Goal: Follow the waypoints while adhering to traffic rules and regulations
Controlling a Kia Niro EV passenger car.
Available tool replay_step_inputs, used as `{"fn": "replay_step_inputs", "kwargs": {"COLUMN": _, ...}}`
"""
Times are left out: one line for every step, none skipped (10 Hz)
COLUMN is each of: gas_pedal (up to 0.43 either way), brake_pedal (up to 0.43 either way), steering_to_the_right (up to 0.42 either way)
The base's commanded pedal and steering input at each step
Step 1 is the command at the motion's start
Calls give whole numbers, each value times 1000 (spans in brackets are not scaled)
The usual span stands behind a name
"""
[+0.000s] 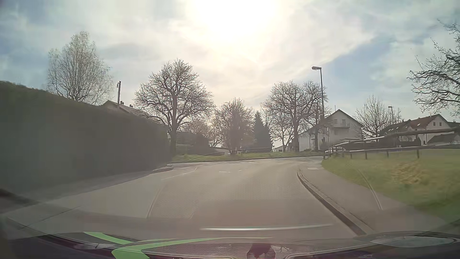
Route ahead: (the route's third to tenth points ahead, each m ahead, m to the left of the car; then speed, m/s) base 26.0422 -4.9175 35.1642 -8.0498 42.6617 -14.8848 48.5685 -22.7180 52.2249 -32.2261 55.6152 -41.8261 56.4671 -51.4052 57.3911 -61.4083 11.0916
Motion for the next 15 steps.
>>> {"fn": "replay_step_inputs", "kwargs": {"gas_pedal": 79, "brake_pedal": 0, "steering_to_the_right": 37}}
{"fn": "replay_step_inputs", "kwargs": {"gas_pedal": 79, "brake_pedal": 0, "steering_to_the_right": 37}}
{"fn": "replay_step_inputs", "kwargs": {"gas_pedal": 79, "brake_pedal": 0, "steering_to_the_right": 38}}
{"fn": "replay_step_inputs", "kwargs": {"gas_pedal": 79, "brake_pedal": 0, "steering_to_the_right": 41}}
{"fn": "replay_step_inputs", "kwargs": {"gas_pedal": 79, "brake_pedal": 0, "steering_to_the_right": 46}}
{"fn": "replay_step_inputs", "kwargs": {"gas_pedal": 79, "brake_pedal": 0, "steering_to_the_right": 50}}
{"fn": "replay_step_inputs", "kwargs": {"gas_pedal": 87, "brake_pedal": 0, "steering_to_the_right": 53}}
{"fn": "replay_step_inputs", "kwargs": {"gas_pedal": 87, "brake_pedal": 0, "steering_to_the_right": 57}}
{"fn": "replay_step_inputs", "kwargs": {"gas_pedal": 87, "brake_pedal": 0, "steering_to_the_right": 61}}
{"fn": "replay_step_inputs", "kwargs": {"gas_pedal": 87, "brake_pedal": 0, "steering_to_the_right": 65}}
{"fn": "replay_step_inputs", "kwargs": {"gas_pedal": 87, "brake_pedal": 0, "steering_to_the_right": 69}}
{"fn": "replay_step_inputs", "kwargs": {"gas_pedal": 87, "brake_pedal": 0, "steering_to_the_right": 71}}
{"fn": "replay_step_inputs", "kwargs": {"gas_pedal": 87, "brake_pedal": 0, "steering_to_the_right": 74}}
{"fn": "replay_step_inputs", "kwargs": {"gas_pedal": 87, "brake_pedal": 0, "steering_to_the_right": 74}}
{"fn": "replay_step_inputs", "kwargs": {"gas_pedal": 87, "brake_pedal": 0, "steering_to_the_right": 75}}
